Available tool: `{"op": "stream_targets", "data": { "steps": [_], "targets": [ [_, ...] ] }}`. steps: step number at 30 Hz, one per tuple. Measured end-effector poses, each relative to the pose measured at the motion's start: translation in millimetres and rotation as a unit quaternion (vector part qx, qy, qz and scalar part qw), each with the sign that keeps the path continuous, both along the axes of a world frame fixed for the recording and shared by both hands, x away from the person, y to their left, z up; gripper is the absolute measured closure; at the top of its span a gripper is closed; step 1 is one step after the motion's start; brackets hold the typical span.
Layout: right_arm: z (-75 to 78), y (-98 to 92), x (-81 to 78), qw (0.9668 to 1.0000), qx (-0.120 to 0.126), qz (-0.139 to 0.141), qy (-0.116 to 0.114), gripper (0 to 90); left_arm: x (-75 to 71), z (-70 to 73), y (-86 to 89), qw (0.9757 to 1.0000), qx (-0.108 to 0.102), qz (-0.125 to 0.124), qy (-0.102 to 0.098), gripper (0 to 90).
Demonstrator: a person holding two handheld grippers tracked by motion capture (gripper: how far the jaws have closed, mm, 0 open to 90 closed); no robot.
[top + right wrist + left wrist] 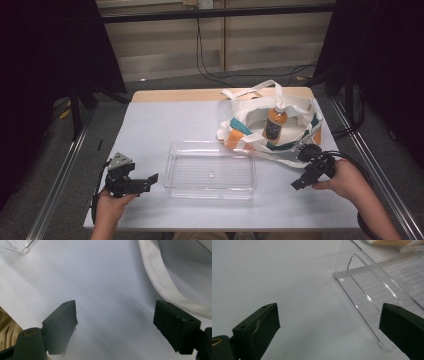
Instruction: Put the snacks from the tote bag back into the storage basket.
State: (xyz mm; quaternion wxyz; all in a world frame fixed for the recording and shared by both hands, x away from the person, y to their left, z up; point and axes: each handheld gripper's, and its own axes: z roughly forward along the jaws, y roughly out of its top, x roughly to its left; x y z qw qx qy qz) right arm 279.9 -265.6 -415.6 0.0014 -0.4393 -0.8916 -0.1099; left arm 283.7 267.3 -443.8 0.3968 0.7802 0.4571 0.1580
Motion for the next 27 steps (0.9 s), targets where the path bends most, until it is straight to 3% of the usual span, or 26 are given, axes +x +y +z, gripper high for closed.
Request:
{"op": "stream_targets", "data": {
  "steps": [17,27],
  "targets": [
    [-1.2,2.1,-1.0,1.0000,-0.002,0.006,0.003,18.1,2.3,1.0,0.5,1.0000,-0.002,-0.001,0.001,2.8],
    [6.2,10.6,2.1,0.9999,-0.007,0.007,-0.005,18.2,3.1,-1.2,-1.5,1.0000,-0.004,-0.003,0.004,2.8]
  ]
}}
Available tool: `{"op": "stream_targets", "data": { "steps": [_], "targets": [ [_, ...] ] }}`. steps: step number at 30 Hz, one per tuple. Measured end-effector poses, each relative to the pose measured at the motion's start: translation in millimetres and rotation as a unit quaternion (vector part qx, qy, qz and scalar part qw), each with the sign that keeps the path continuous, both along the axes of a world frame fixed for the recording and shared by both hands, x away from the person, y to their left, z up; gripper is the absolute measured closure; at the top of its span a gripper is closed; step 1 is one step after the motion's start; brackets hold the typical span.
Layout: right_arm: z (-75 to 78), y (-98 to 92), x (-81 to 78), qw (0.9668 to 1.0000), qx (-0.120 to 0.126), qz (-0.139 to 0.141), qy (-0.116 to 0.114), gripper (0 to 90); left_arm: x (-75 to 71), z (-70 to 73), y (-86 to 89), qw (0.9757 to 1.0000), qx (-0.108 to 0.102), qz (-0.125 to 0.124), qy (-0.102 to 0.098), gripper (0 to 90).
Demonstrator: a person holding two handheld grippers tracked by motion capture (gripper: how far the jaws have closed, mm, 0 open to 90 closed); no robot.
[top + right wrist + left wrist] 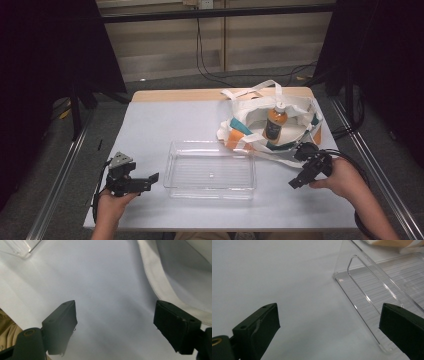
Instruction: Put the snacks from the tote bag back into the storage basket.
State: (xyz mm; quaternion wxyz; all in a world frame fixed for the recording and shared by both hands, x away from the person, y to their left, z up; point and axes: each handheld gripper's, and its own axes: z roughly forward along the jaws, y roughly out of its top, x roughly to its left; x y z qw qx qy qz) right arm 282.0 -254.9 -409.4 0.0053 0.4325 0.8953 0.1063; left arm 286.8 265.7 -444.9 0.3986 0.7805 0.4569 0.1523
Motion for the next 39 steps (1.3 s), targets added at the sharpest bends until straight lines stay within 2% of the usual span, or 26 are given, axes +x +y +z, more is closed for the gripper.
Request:
{"op": "stream_targets", "data": {
  "steps": [3,4,12,19,22,29,32,35,39],
  "targets": [
    [5.0,3.6,3.1,1.0000,-0.005,0.002,-0.003,18.2,0.1,0.4,-0.6,1.0000,0.002,-0.001,-0.001,2.8],
    [11.0,6.2,5.5,0.9999,-0.014,0.005,-0.005,18.2,0.1,0.5,-0.6,1.0000,0.002,-0.001,0.000,2.8],
    [31.5,14.3,14.6,0.9994,-0.025,0.021,-0.007,18.2,-0.4,1.2,-0.6,1.0000,0.001,-0.002,-0.001,2.8],
    [48.9,18.5,26.0,0.9998,-0.012,0.017,0.000,18.1,-0.3,1.2,-0.4,1.0000,0.000,-0.003,-0.001,2.8],
    [52.1,18.2,29.0,0.9998,-0.012,0.017,-0.002,17.7,-0.3,1.1,-0.7,1.0000,0.000,-0.003,0.000,2.8],
    [61.6,19.3,38.9,0.9997,0.023,0.004,0.005,15.2,0.0,1.2,0.0,1.0000,0.001,-0.003,0.000,2.8],
    [63.2,20.2,44.0,0.9999,0.014,0.003,0.003,13.2,0.0,1.3,0.2,1.0000,0.001,-0.003,-0.001,2.8],
    [63.7,21.4,48.3,0.9998,0.017,-0.001,0.010,11.7,0.0,1.1,0.1,1.0000,0.000,-0.004,0.000,2.8],
    [64.2,22.1,54.5,0.9999,0.010,-0.010,0.005,11.8,0.1,1.2,0.2,1.0000,0.001,-0.004,0.000,2.8]
  ]
}}
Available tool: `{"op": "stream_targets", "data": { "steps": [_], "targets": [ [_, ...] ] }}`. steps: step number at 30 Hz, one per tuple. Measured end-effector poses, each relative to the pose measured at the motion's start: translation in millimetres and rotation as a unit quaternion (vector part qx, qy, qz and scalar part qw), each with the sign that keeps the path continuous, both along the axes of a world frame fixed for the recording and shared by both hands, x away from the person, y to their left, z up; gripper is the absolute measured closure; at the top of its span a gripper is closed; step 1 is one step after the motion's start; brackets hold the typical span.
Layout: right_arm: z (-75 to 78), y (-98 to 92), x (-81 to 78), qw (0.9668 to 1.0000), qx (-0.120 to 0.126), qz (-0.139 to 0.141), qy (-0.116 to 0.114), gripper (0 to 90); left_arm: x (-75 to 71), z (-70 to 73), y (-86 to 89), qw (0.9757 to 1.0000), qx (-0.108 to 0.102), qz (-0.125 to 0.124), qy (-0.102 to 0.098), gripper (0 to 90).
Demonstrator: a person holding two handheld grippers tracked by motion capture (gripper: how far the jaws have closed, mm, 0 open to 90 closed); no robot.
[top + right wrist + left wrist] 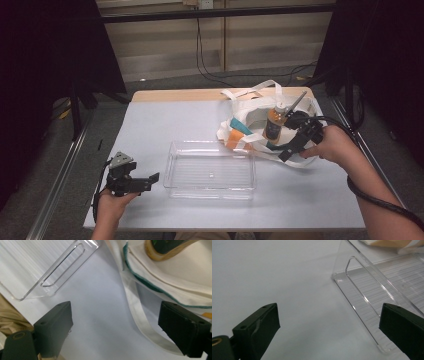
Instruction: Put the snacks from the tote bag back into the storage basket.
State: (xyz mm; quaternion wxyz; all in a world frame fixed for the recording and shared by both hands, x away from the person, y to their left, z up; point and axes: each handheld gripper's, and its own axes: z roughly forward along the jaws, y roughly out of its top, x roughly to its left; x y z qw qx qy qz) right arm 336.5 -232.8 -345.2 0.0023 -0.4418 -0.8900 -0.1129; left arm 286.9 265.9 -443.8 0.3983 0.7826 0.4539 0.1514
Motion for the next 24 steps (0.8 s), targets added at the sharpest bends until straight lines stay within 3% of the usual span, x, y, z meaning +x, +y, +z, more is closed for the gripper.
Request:
{"op": "stream_targets", "data": {
  "steps": [11,14,24],
  "targets": [
    [1.5,-1.5,18.1,0.9994,-0.005,-0.025,-0.024,13.2,0.0,-0.2,0.5,1.0000,-0.002,0.002,-0.002,2.8],
    [1.6,-1.0,21.7,0.9993,-0.010,-0.032,-0.018,13.2,-0.1,0.4,1.2,1.0000,-0.002,0.002,-0.003,2.8],
    [5.9,-3.7,36.7,0.9977,-0.024,-0.056,-0.030,14.1,0.4,-0.1,0.7,1.0000,-0.001,0.001,-0.002,2.8]
  ]
}}
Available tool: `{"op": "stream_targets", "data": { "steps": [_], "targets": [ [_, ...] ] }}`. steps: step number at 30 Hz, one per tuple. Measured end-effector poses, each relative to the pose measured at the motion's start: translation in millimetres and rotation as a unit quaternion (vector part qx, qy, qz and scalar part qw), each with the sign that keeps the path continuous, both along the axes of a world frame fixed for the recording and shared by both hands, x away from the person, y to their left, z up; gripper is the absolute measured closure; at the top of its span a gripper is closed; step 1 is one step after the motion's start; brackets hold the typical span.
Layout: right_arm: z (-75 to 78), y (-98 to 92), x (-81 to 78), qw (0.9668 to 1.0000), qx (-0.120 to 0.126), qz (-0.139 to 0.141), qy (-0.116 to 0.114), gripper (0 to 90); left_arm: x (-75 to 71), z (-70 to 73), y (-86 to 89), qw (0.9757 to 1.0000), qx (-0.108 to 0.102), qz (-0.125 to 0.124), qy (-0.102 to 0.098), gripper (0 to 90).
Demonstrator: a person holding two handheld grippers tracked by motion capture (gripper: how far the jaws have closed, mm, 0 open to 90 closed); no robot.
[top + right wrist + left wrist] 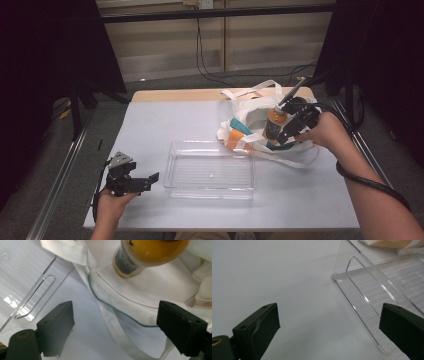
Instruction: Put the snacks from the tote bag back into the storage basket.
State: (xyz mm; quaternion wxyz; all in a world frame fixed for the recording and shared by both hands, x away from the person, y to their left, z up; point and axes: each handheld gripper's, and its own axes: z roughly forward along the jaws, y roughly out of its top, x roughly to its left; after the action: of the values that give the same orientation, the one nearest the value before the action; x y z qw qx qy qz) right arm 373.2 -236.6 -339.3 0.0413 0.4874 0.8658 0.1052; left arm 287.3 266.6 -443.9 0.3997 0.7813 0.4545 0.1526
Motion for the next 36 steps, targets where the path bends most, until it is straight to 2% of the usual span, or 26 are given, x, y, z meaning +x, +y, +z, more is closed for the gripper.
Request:
{"op": "stream_targets", "data": {
  "steps": [6,15,16,20,25,36],
  "targets": [
    [0.4,-2.2,9.5,0.9997,0.005,-0.023,-0.005,14.4,-0.1,0.1,-0.3,1.0000,-0.002,-0.002,0.000,2.8],
    [-4.8,-1.3,19.5,0.9991,0.007,-0.041,-0.006,14.4,0.2,-0.1,-0.8,1.0000,-0.001,-0.003,0.001,2.8],
    [-5.1,-1.2,20.9,0.9992,0.005,-0.038,-0.013,14.4,0.2,-0.1,-1.1,1.0000,-0.002,-0.003,0.001,2.8],
    [-6.2,0.8,25.1,0.9988,0.007,-0.046,-0.014,14.4,0.2,-0.2,-1.1,1.0000,-0.002,-0.003,0.001,2.8],
    [-6.5,1.0,30.1,0.9979,0.011,-0.063,-0.015,14.3,0.1,-0.1,-0.7,1.0000,-0.001,-0.004,0.001,2.8],
    [-11.5,7.1,38.1,0.9972,0.011,-0.072,-0.014,13.8,0.4,-0.7,-1.5,1.0000,0.000,-0.003,0.000,2.8]
  ]
}}
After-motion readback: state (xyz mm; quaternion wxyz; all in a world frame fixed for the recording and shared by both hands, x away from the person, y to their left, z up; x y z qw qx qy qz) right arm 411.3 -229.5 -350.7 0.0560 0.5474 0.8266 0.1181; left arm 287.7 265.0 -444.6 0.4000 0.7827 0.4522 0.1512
